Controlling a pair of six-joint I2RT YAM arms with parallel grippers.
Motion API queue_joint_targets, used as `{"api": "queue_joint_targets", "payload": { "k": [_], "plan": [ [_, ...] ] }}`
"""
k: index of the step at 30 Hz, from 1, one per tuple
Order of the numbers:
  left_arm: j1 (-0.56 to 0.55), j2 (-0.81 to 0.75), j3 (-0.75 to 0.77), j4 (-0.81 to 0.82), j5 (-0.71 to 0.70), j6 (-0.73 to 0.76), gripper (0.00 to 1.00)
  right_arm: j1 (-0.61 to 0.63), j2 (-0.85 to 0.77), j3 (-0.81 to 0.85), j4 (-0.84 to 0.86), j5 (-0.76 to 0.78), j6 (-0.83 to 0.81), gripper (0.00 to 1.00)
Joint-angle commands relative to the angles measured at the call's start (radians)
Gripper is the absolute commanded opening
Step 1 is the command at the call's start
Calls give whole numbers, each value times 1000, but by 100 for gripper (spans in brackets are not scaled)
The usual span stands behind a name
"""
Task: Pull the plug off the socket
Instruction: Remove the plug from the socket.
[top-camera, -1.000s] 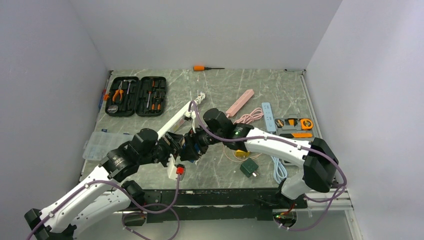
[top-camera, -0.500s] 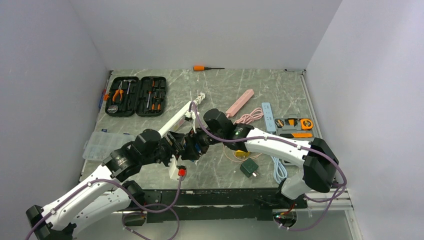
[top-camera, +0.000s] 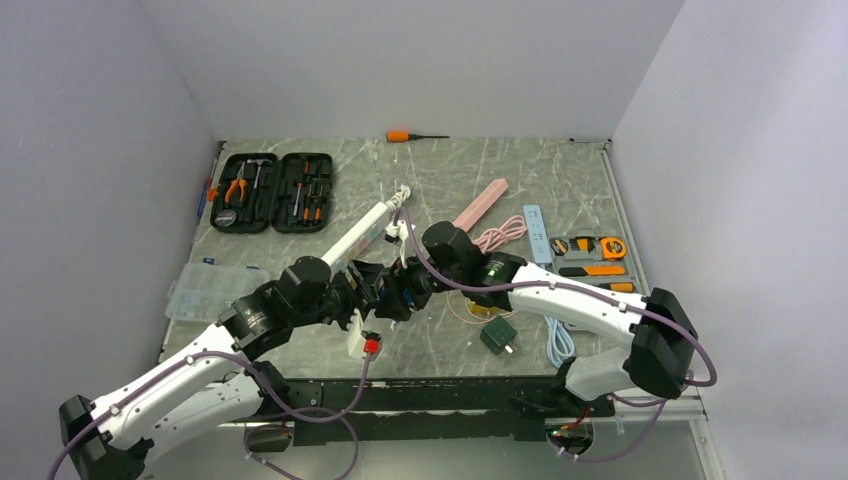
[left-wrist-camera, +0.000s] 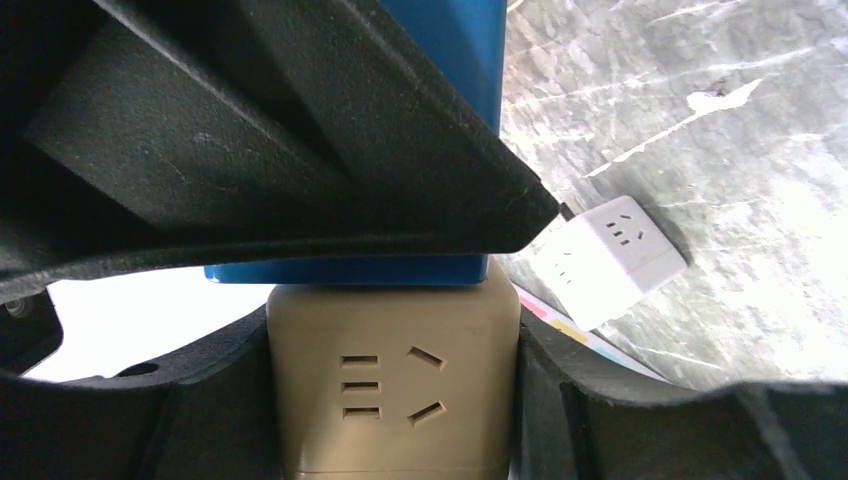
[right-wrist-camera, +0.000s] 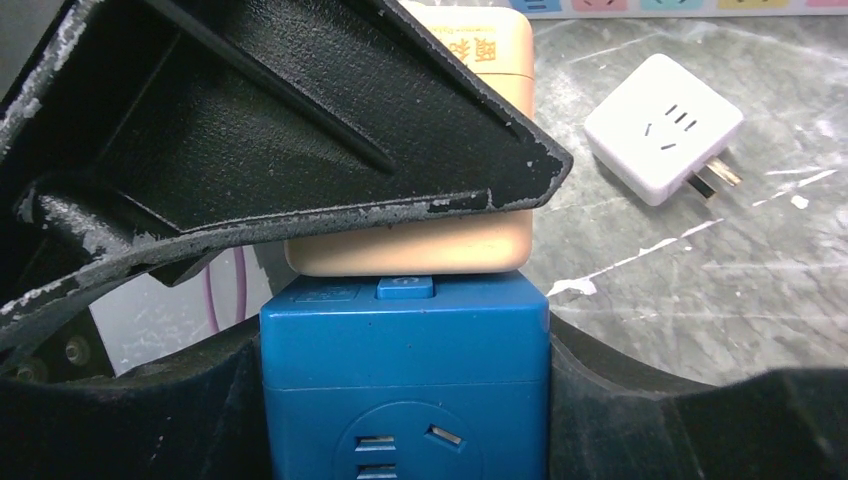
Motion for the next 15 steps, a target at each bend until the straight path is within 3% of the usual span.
{"api": "queue_joint_targets", "payload": {
  "k": [1, 15],
  "plan": [
    [43, 15, -15, -61, -253, 2, 0, 7, -122, -11, -212, -27, -42, 0],
    [116, 61, -6, -68, -258, 37, 0, 7, -278, -122, -332, -3, 40, 0]
  ]
}}
